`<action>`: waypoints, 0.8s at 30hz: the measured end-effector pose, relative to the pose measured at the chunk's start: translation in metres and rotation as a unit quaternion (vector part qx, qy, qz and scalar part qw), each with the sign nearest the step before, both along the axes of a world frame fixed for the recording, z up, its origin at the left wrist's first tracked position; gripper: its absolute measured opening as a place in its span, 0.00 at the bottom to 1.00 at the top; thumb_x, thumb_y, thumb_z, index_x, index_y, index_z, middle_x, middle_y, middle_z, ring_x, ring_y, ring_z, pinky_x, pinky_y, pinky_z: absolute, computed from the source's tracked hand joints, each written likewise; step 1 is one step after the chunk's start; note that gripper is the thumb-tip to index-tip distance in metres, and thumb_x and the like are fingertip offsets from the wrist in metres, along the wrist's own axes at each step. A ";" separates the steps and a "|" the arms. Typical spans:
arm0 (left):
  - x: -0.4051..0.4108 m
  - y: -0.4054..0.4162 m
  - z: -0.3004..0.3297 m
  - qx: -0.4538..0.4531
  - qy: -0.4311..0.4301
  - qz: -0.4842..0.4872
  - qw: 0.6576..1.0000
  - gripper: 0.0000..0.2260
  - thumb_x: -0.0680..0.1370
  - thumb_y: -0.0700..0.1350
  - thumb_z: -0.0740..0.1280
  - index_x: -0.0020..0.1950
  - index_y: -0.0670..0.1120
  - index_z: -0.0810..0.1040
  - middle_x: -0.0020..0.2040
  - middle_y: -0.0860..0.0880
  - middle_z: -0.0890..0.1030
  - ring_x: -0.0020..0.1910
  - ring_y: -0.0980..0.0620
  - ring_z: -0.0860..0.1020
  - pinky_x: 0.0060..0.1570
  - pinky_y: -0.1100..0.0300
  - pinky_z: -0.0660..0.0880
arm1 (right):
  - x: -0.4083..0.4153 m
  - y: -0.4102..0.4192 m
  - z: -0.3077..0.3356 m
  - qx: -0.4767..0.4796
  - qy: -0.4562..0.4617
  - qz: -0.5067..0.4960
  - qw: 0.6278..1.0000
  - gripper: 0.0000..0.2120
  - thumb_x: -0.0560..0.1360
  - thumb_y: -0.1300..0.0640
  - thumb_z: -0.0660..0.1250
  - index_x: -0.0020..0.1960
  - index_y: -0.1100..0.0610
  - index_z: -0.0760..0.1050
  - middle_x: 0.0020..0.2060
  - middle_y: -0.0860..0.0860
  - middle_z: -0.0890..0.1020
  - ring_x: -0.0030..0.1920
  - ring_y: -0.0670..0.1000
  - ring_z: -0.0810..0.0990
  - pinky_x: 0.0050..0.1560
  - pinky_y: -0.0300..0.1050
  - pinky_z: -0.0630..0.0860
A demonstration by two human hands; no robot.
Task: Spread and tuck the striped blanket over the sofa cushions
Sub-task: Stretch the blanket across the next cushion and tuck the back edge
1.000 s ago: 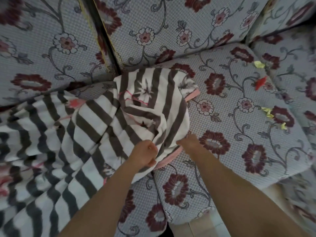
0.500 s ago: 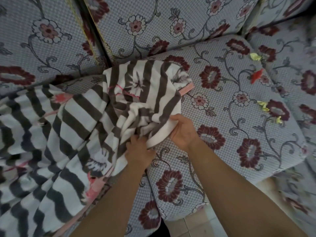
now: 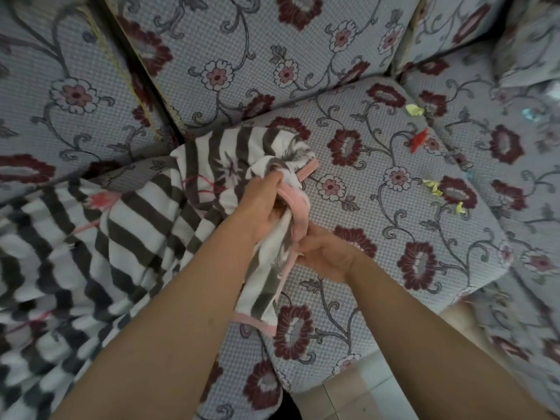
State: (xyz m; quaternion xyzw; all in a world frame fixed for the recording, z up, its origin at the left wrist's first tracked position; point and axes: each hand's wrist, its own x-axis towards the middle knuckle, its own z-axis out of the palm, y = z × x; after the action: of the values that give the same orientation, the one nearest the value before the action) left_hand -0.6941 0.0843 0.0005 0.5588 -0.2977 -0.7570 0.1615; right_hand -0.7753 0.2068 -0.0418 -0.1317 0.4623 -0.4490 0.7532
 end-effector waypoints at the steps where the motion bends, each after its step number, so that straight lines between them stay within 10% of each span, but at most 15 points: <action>1: -0.004 0.002 0.004 0.011 0.012 -0.003 1.000 0.10 0.79 0.44 0.61 0.57 0.40 0.73 0.43 0.44 0.78 0.40 0.50 0.78 0.32 0.59 0.78 | -0.002 0.004 0.000 0.008 0.011 0.015 1.000 0.25 0.68 0.67 0.66 0.64 0.62 0.70 0.53 0.57 0.79 0.55 0.58 0.78 0.59 0.54 0.75; 6: -0.014 0.013 -0.001 0.021 0.037 -0.080 0.996 0.08 0.79 0.43 0.63 0.55 0.40 0.74 0.49 0.42 0.77 0.46 0.48 0.79 0.46 0.54 0.79 | -0.030 0.019 -0.005 0.138 0.200 -0.130 0.961 0.09 0.74 0.66 0.64 0.53 0.64 0.76 0.45 0.60 0.83 0.46 0.58 0.83 0.51 0.54 0.80; 11: -0.020 0.026 -0.024 0.007 -0.028 -0.125 0.992 0.05 0.79 0.43 0.62 0.52 0.44 0.74 0.57 0.43 0.74 0.56 0.44 0.76 0.53 0.51 0.78 | -0.104 0.053 -0.012 0.264 0.408 -0.370 0.792 0.03 0.70 0.62 0.61 0.40 0.61 0.73 0.35 0.56 0.77 0.40 0.56 0.77 0.43 0.53 0.75; 17: -0.037 0.051 -0.060 -0.050 -0.098 -0.213 0.971 0.08 0.78 0.39 0.63 0.56 0.41 0.78 0.54 0.44 0.77 0.51 0.48 0.76 0.54 0.52 0.78 | -0.123 0.072 -0.031 0.304 0.521 -0.235 0.762 0.13 0.72 0.59 0.64 0.55 0.61 0.72 0.46 0.58 0.79 0.44 0.58 0.77 0.42 0.46 0.71; 20: -0.029 0.049 -0.068 -0.086 -0.111 -0.222 0.965 0.13 0.78 0.38 0.63 0.62 0.41 0.77 0.58 0.43 0.78 0.53 0.46 0.77 0.56 0.50 0.77 | -0.109 0.061 -0.041 0.294 0.629 -0.057 0.717 0.24 0.70 0.56 0.67 0.65 0.59 0.67 0.60 0.59 0.75 0.58 0.61 0.76 0.57 0.54 0.73; 24: 0.016 0.022 -0.071 -0.173 -0.160 -0.236 0.943 0.10 0.77 0.38 0.64 0.56 0.44 0.79 0.58 0.42 0.80 0.54 0.44 0.78 0.57 0.47 0.77 | -0.067 0.020 -0.041 0.139 0.721 0.063 0.675 0.26 0.71 0.55 0.66 0.68 0.52 0.67 0.66 0.54 0.70 0.67 0.58 0.67 0.66 0.57 0.64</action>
State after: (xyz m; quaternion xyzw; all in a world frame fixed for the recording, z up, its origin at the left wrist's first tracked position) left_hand -0.6783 0.1068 -0.0701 0.5497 -0.5697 -0.6106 0.0221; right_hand -0.8426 0.2270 -0.0830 -0.3371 0.9099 -0.0963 0.2218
